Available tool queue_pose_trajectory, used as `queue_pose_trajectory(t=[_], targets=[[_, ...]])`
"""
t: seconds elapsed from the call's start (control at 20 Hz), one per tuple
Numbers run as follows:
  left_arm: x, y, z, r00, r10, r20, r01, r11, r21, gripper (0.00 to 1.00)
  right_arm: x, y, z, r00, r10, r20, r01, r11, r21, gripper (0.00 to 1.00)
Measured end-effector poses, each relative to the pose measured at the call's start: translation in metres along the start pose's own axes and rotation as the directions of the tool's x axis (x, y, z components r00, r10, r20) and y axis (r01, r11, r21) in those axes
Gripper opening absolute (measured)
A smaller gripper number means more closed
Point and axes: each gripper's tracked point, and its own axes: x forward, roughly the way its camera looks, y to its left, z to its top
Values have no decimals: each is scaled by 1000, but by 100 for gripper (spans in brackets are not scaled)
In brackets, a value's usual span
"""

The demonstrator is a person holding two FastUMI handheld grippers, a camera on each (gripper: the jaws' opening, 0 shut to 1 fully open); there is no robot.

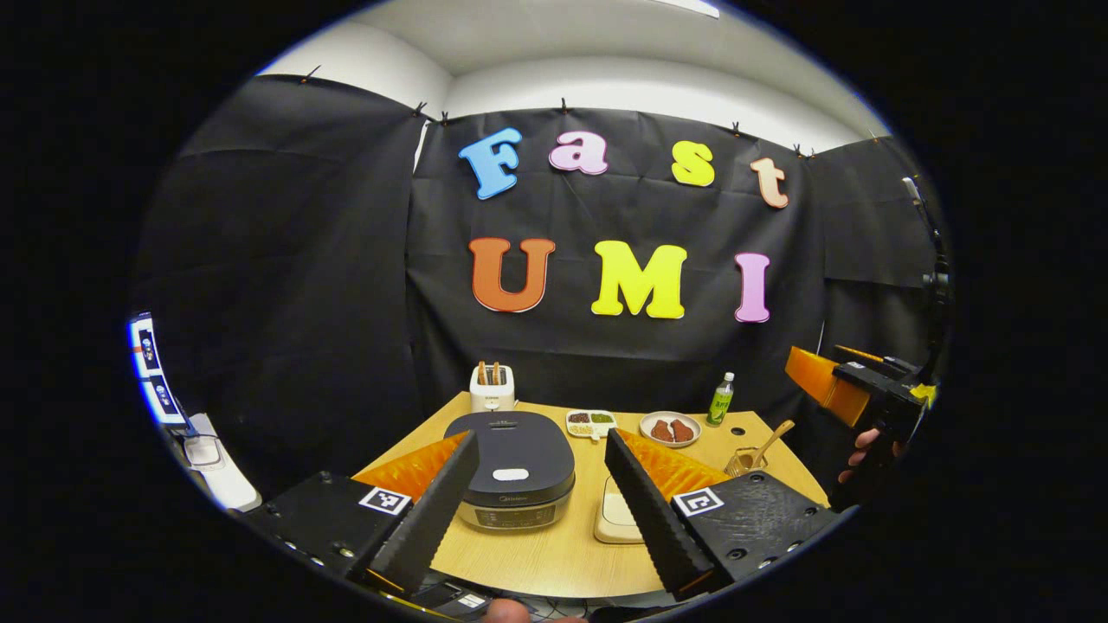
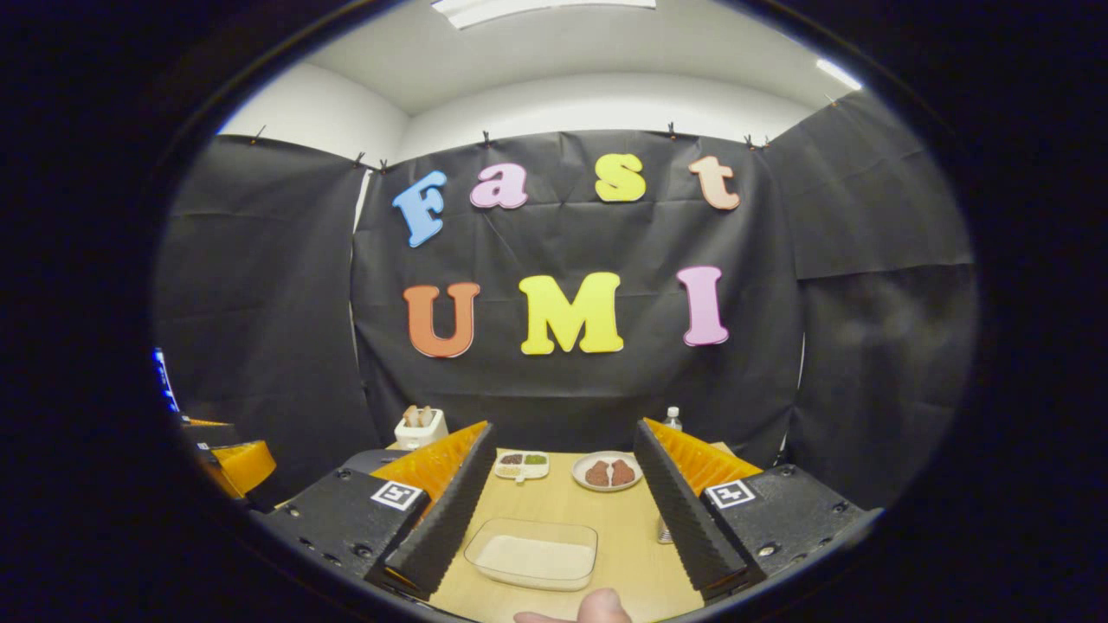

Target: Close the left gripper, press the button to open the rice cooker; take a wooden spoon from the chopstick holder with the right hand, scoop a spoonful of rice and pour it into the rice cooker, then put the wooden spoon back into the chopstick holder.

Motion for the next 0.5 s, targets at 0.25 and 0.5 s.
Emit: queue_pose_trajectory(t=[0.25,0.5], targets=[[46,4,-34,986,-5,-168,-1,999,-34,94,47,-16,-8,1000,7,-12,-7,1000,0,96],[97,9,-57,948,25,-316,-37,999,-33,66,95,-31,-23,999,24,-41,-23,1000,14,100]])
